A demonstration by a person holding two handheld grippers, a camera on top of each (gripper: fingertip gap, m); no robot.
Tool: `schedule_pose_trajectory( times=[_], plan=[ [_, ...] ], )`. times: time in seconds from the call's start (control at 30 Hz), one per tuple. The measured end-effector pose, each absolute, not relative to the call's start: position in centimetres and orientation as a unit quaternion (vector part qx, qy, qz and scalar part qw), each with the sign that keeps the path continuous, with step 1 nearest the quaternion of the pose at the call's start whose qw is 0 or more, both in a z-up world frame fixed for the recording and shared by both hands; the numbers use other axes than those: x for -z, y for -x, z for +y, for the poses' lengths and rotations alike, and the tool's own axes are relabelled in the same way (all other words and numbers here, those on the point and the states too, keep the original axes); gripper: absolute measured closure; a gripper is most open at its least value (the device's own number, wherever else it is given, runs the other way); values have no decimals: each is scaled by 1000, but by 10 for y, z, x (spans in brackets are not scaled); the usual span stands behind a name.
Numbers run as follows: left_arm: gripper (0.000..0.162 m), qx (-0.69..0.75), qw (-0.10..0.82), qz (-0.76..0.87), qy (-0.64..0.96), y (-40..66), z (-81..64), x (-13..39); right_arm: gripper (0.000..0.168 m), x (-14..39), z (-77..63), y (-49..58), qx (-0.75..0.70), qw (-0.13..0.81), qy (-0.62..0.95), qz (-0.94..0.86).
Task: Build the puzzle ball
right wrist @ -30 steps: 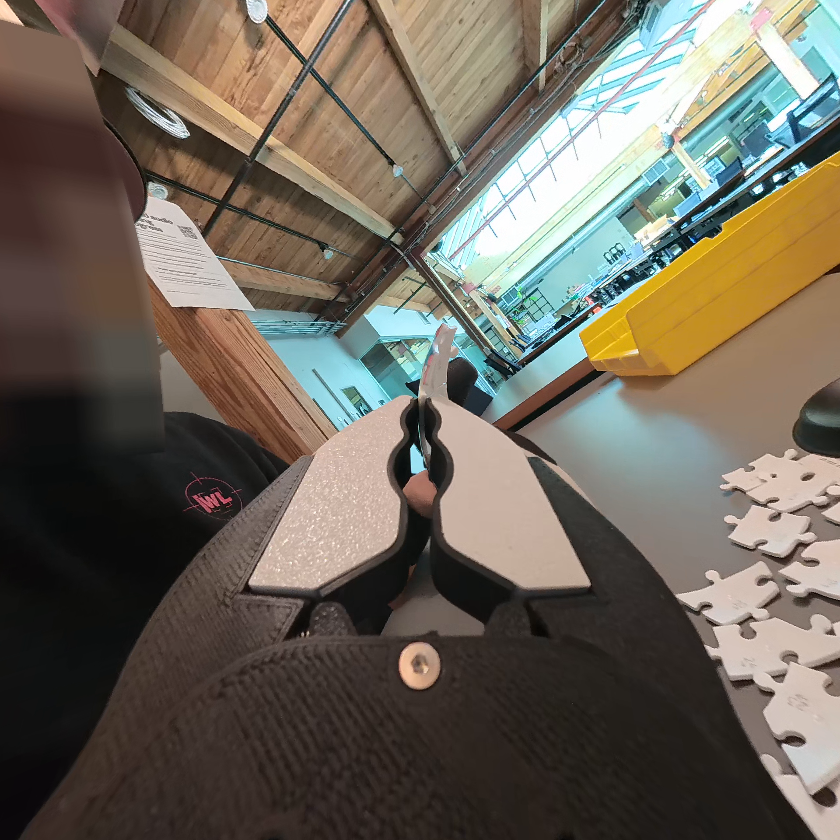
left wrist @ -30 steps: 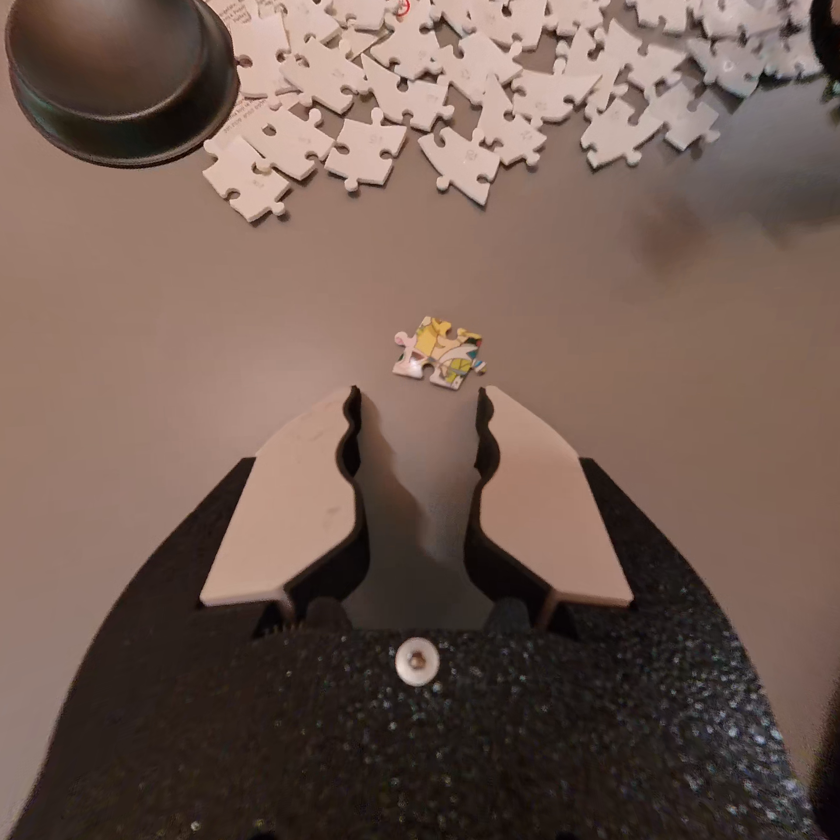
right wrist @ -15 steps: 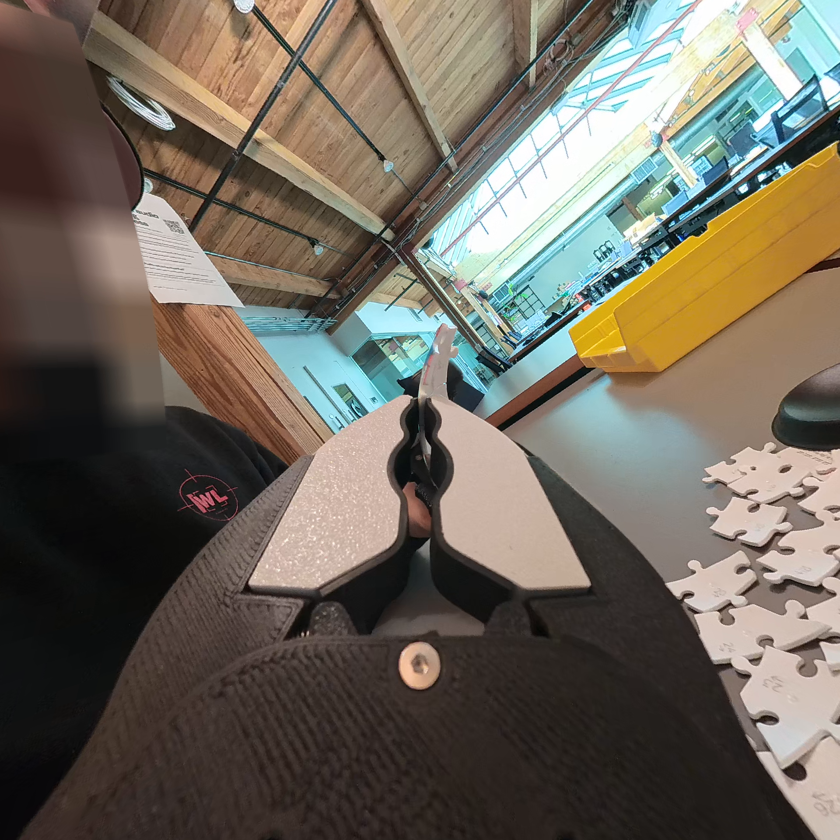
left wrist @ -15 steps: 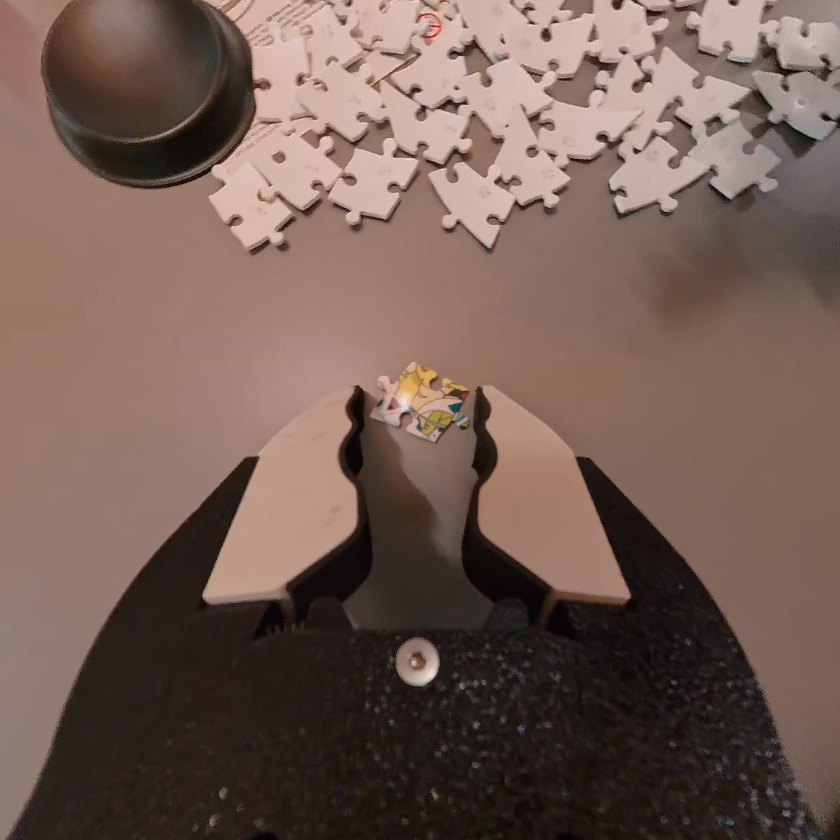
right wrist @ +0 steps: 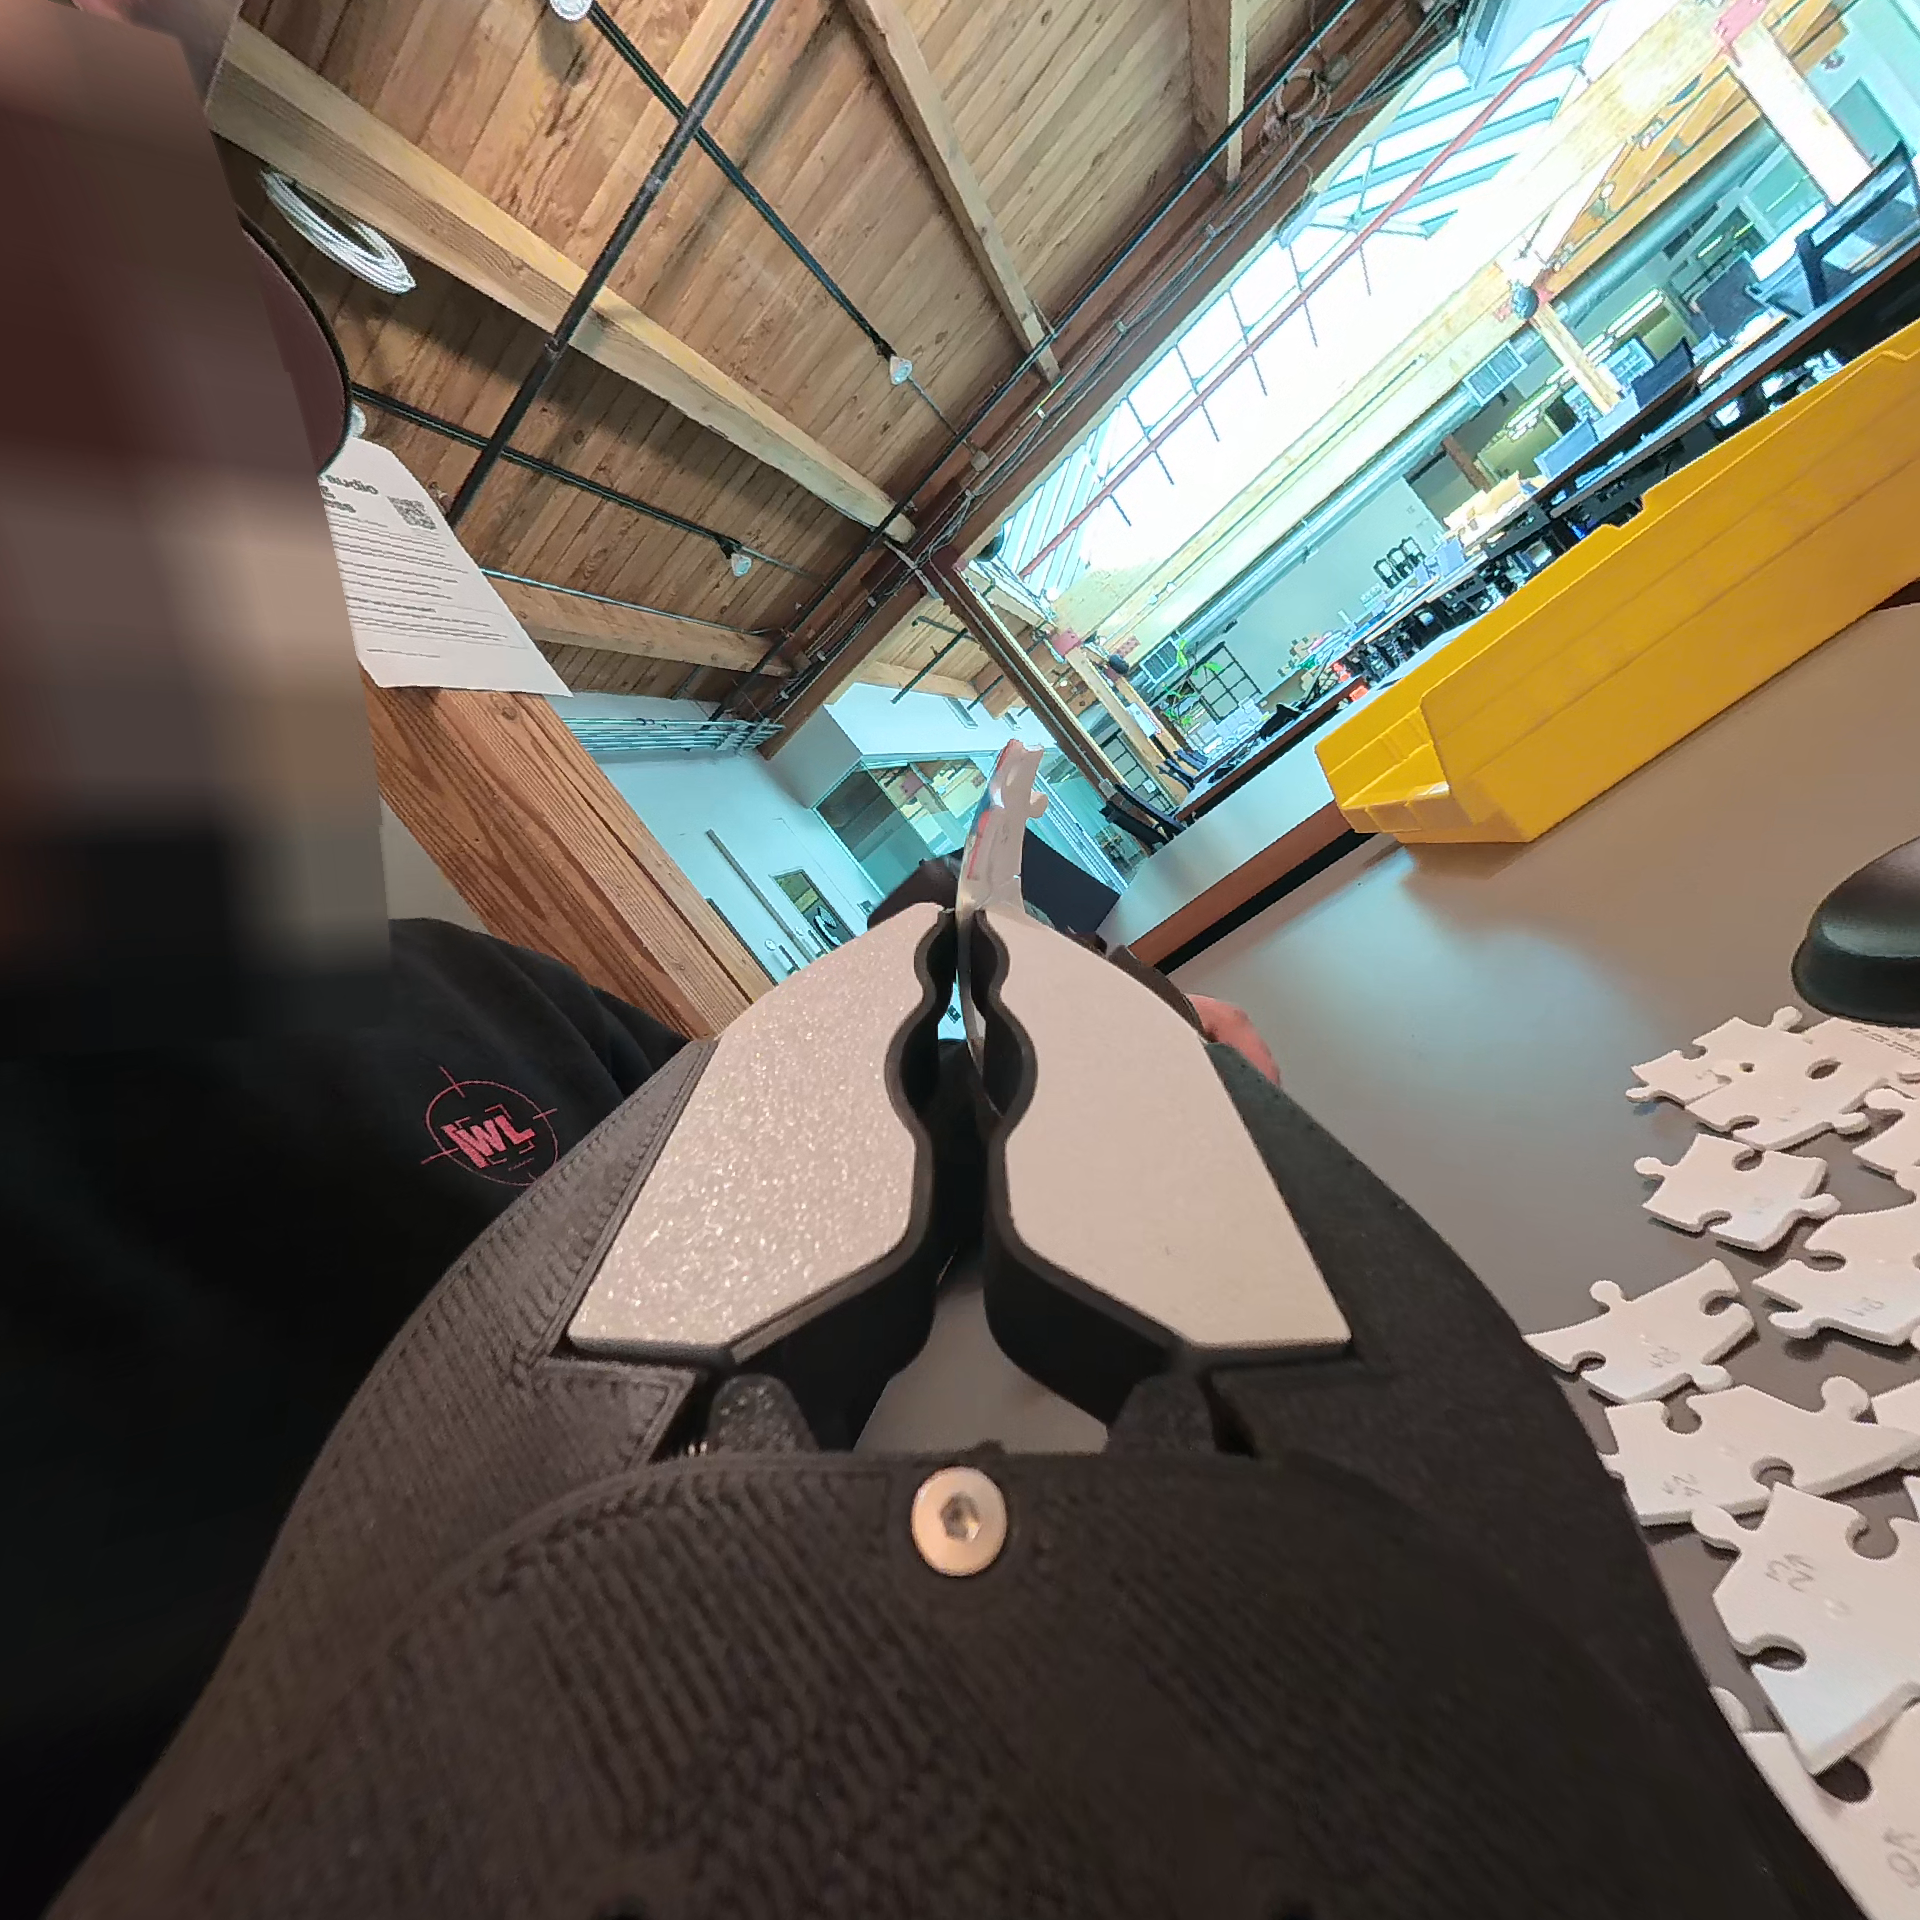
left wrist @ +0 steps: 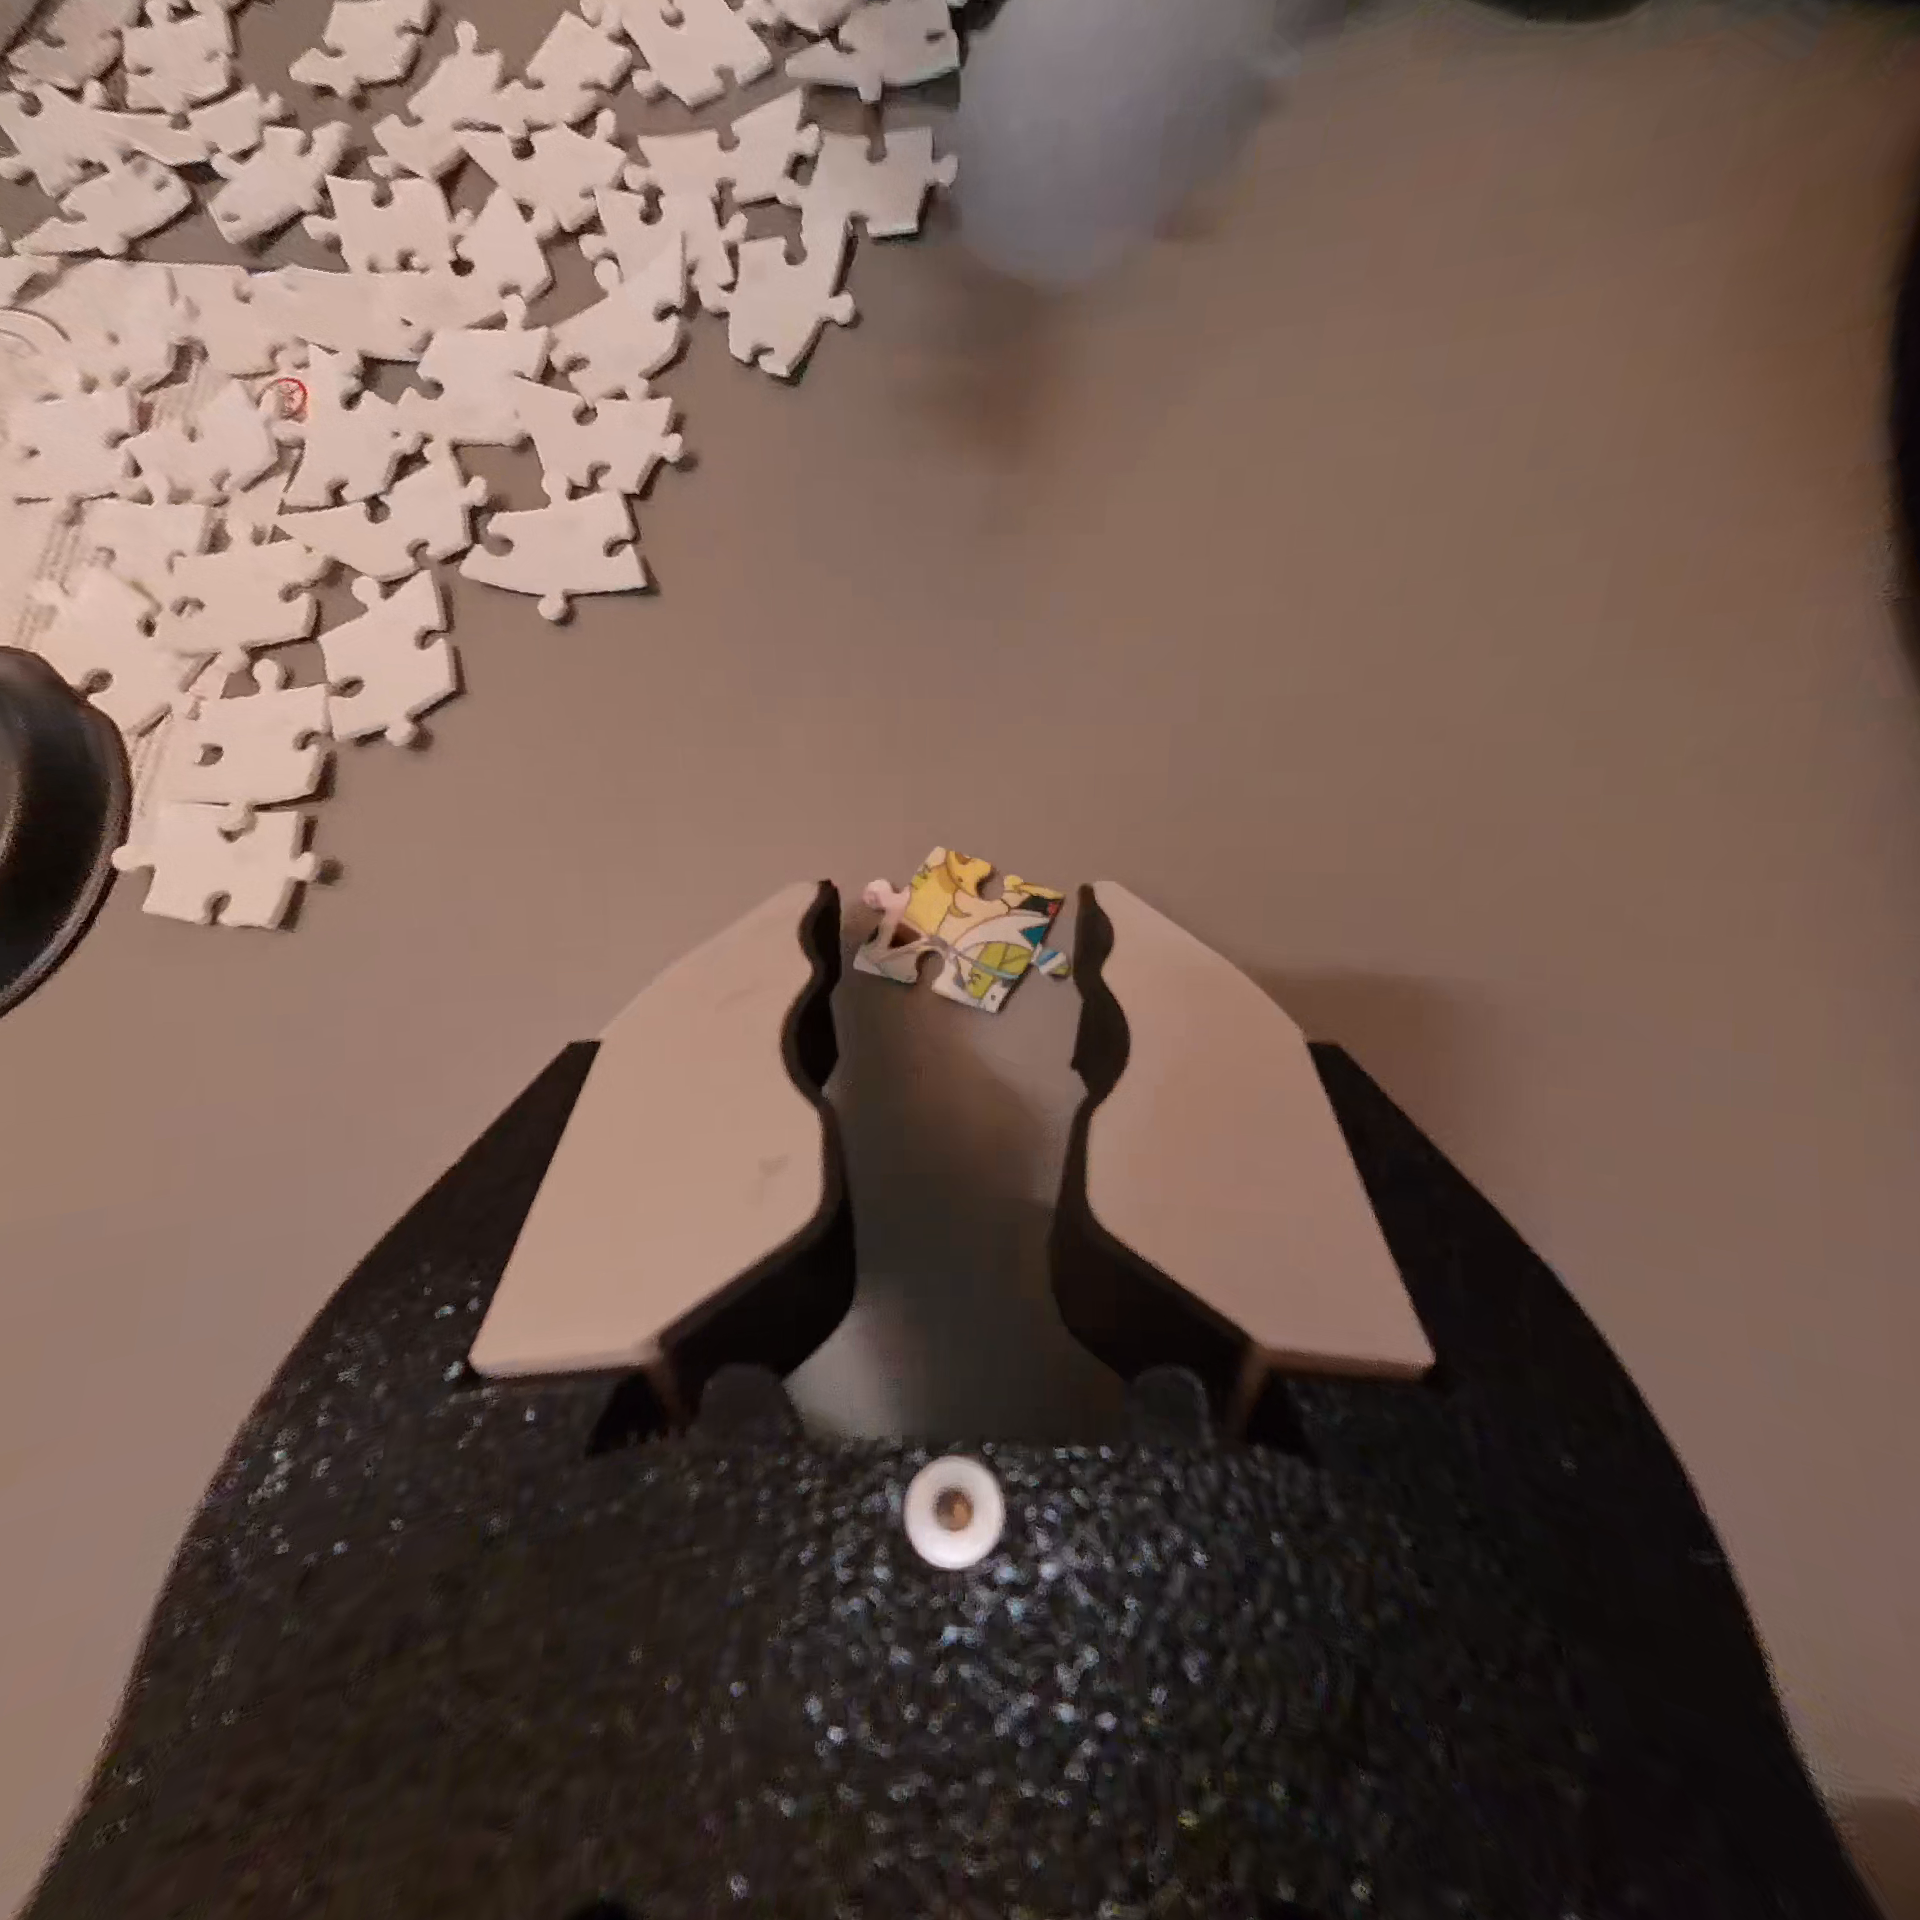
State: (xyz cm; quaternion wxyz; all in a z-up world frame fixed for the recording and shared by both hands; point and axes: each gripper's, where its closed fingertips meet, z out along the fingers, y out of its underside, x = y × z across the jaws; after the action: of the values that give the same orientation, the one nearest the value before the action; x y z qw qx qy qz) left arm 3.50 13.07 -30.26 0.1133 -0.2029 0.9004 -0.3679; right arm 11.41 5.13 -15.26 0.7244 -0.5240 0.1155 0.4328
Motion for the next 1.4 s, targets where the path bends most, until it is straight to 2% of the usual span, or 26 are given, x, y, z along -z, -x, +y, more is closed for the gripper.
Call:
schedule_pose_trajectory(
  times=[0.23,0.37,0.5,0.73,0.77,0.83,0.9,0.93,1.0,1.1,1.27,1.4],
  plan=[
    [115,347,91,843,400,-26,134,296,166,153,51,-116,-432,726,522,119],
    [113,299,130,802,501,-20,130,310,166,153,52,-113,-434,723,525,116],
    [109,276,180,788,520,-26,127,313,166,152,53,-110,-433,722,528,109],
    [122,255,163,796,525,-33,136,313,166,140,45,-94,-466,728,501,50],
    [131,253,158,802,517,-34,137,313,166,137,42,-90,-452,738,499,25],
    [135,253,147,818,495,-36,138,313,166,128,37,-82,-356,780,512,-41],
    [135,253,145,828,478,-39,139,313,166,118,37,-79,-175,816,542,-97],
    [130,251,151,830,474,-41,142,313,166,114,40,-80,-60,817,561,-120],
    [119,256,158,825,478,-43,148,313,166,110,44,-84,184,766,592,-171],
    [123,276,154,813,489,-44,149,313,166,116,53,-87,441,629,590,-249],
    [123,272,156,817,484,-43,149,313,166,129,67,-82,537,529,580,-310],
    [122,265,153,817,488,-42,150,313,167,133,67,-87,556,504,581,-315]
  ],
)
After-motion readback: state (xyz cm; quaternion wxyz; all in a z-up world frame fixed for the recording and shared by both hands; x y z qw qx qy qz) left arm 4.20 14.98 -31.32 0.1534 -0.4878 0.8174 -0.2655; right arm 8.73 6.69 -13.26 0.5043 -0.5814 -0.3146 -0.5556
